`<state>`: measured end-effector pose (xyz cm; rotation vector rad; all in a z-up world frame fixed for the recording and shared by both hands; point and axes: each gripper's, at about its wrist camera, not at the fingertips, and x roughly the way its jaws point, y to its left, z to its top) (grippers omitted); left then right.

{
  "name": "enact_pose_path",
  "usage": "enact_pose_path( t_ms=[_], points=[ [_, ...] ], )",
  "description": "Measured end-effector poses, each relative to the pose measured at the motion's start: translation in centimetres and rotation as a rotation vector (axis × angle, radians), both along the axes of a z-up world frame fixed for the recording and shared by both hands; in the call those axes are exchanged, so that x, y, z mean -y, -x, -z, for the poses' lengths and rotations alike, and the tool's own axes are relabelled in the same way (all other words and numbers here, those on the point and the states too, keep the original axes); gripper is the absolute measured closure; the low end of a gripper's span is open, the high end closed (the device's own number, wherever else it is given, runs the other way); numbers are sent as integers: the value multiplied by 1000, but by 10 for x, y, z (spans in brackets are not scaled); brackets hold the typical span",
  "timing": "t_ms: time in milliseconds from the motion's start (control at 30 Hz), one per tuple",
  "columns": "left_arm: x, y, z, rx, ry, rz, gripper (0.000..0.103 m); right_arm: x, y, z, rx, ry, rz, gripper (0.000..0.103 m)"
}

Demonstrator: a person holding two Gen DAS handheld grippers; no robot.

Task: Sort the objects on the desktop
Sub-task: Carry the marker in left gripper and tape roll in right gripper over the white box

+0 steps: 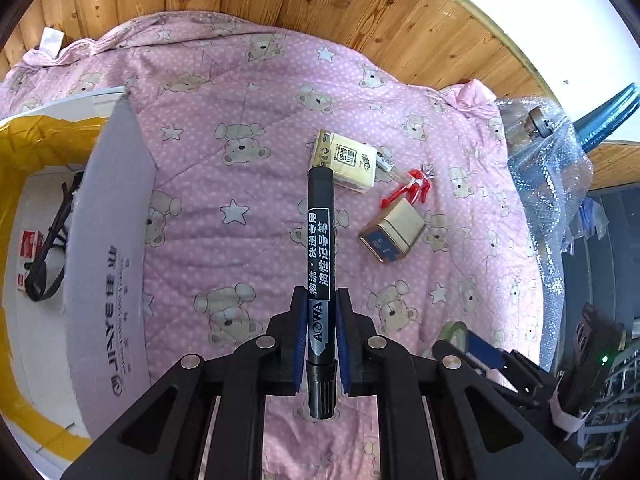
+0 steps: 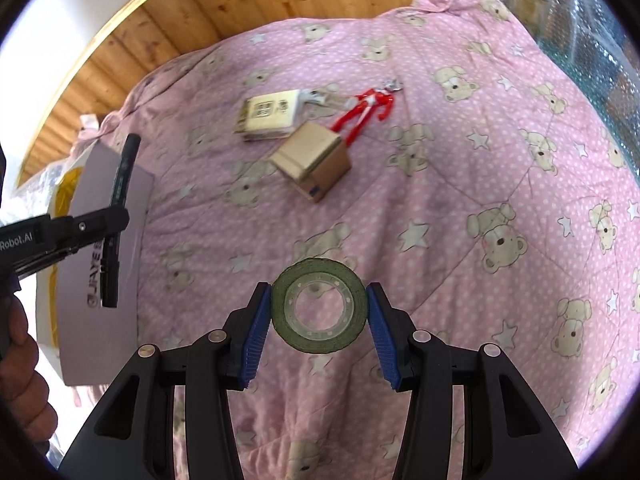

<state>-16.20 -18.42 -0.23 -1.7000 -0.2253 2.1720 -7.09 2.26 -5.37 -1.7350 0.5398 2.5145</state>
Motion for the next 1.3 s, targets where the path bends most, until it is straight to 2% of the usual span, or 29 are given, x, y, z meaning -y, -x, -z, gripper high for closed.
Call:
enact_pose_path(
  t_ms=[467,867,1300],
  points=[
    [18,-39,-26,-45,-28,-35,89,34,-19,-27,-52,-7,-87,53],
    [50,-64,-52,-92,-55,-94,89,71,-27,-48,-94,-14,-171,53],
    [78,-87,-65,-117,-81,-143,89,99,-37,-65,-121,-21,-233,53]
  ],
)
